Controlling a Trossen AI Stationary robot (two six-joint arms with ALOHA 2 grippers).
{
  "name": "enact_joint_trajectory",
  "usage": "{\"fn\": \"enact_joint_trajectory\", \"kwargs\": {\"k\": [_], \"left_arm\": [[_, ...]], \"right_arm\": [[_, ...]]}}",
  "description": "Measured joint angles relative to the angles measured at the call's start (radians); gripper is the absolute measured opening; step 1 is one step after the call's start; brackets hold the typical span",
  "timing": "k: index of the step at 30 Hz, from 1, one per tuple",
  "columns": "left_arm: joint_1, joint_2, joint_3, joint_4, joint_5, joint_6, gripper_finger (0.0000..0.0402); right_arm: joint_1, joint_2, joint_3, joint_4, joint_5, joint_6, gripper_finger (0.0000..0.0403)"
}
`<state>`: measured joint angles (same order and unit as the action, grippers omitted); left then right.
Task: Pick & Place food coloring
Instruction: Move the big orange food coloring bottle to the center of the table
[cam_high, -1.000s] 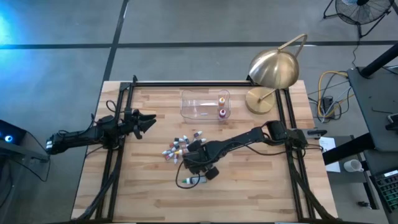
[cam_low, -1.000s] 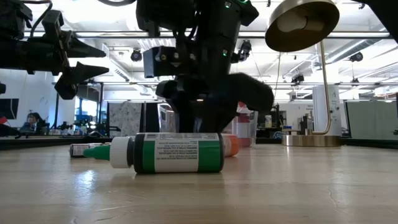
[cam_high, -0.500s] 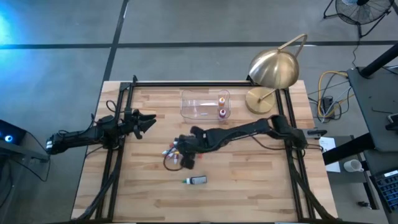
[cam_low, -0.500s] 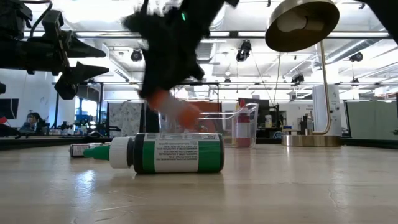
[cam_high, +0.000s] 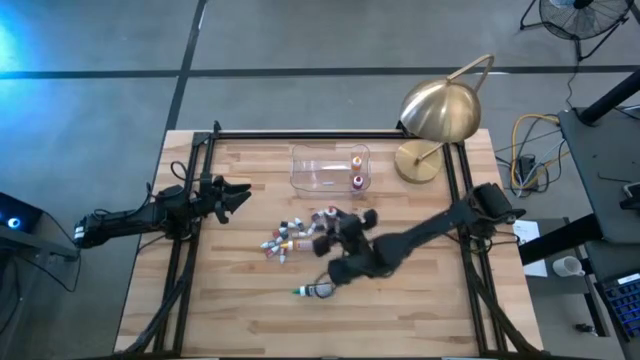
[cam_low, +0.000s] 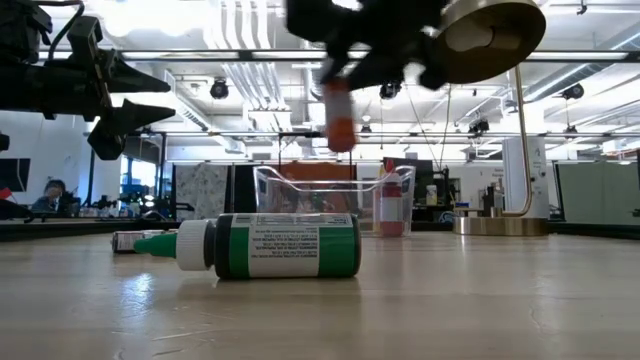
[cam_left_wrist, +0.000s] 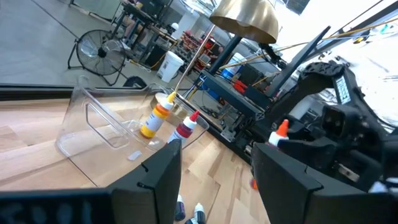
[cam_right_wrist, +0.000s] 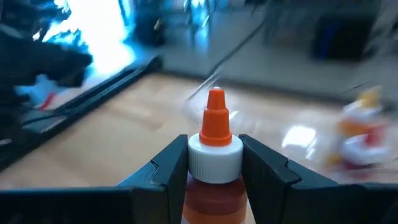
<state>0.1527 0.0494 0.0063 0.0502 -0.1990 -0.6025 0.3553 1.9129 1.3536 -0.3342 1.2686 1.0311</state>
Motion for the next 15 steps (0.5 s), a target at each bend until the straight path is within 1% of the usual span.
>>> {"fn": "enact_joint_trajectory", "kwargs": {"k": [1,2,5,10,15], "left_arm": [[0.000,0.000,0.000,0.000,0.000,0.000,0.0167],[0.000,0.000,0.000,0.000,0.000,0.000,0.0167],[0.000,0.000,0.000,0.000,0.000,0.000,0.0167],[0.000,0.000,0.000,0.000,0.000,0.000,0.0167],[0.000,0.000,0.000,0.000,0.000,0.000,0.0167]], "right_arm": [[0.010,-0.006,-0.024,-0.001,0.036,-0.015,0.0122],[0.014,-0.011,-0.046,-0.001,0.047,-0.027,0.0122],[0.012,-0.016,-0.098,-0.001,0.027,-0.022,0.0123],[0.001,-0.014,-0.176,0.001,0.022,0.105,0.0123],[-0.013,0.010,-0.248,0.000,0.102,0.212,0.0123]]}}
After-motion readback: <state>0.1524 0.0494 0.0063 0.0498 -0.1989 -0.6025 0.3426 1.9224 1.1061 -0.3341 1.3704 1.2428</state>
